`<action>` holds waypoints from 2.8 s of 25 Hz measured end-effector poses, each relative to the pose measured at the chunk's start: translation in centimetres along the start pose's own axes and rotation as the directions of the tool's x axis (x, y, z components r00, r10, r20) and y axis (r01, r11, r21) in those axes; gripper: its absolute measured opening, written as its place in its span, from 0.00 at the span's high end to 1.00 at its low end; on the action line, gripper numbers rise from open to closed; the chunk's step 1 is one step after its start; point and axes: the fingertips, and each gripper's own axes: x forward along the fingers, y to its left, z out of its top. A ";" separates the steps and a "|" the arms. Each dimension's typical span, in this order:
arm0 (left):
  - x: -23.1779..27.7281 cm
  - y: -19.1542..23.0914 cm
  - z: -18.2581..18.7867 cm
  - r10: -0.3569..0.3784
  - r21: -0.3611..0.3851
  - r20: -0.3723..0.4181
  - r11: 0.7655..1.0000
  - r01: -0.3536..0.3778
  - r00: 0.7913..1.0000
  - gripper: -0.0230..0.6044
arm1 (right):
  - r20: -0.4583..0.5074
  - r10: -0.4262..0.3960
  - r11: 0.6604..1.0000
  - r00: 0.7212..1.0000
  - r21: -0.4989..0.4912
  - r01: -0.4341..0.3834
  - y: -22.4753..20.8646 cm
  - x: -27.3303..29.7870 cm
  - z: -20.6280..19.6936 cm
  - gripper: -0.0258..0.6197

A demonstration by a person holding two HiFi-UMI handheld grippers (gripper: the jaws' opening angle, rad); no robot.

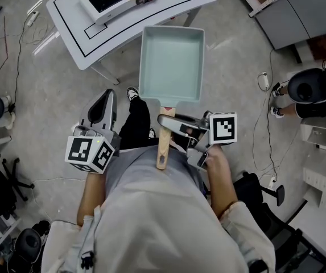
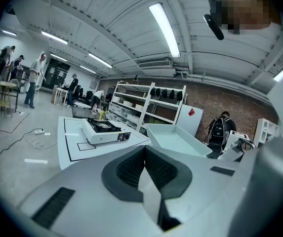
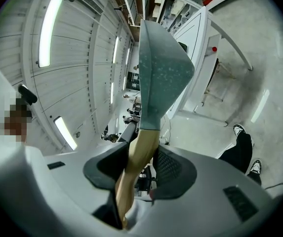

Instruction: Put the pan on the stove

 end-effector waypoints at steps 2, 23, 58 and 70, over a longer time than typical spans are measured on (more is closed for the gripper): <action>1.3 0.6 0.4 -0.005 0.003 -0.005 1.000 0.005 1.000 0.95 | 0.004 0.001 1.000 1.000 0.002 -0.002 -0.2 0.4 1.3 0.71; 12.5 8.9 7.4 -0.008 -0.008 0.016 1.000 0.008 1.000 0.95 | -0.008 -0.015 1.000 1.000 0.015 0.016 -1.1 6.8 14.5 0.70; 21.8 19.7 14.7 0.106 -0.053 0.091 0.993 -0.101 0.990 0.95 | -0.189 0.028 0.997 0.982 -0.072 -0.042 -1.0 17.3 30.2 0.70; 25.0 22.0 16.3 0.249 -0.070 0.103 0.967 -0.243 0.963 0.95 | -0.328 0.064 0.993 0.943 -0.069 -0.092 -1.8 19.0 35.2 0.70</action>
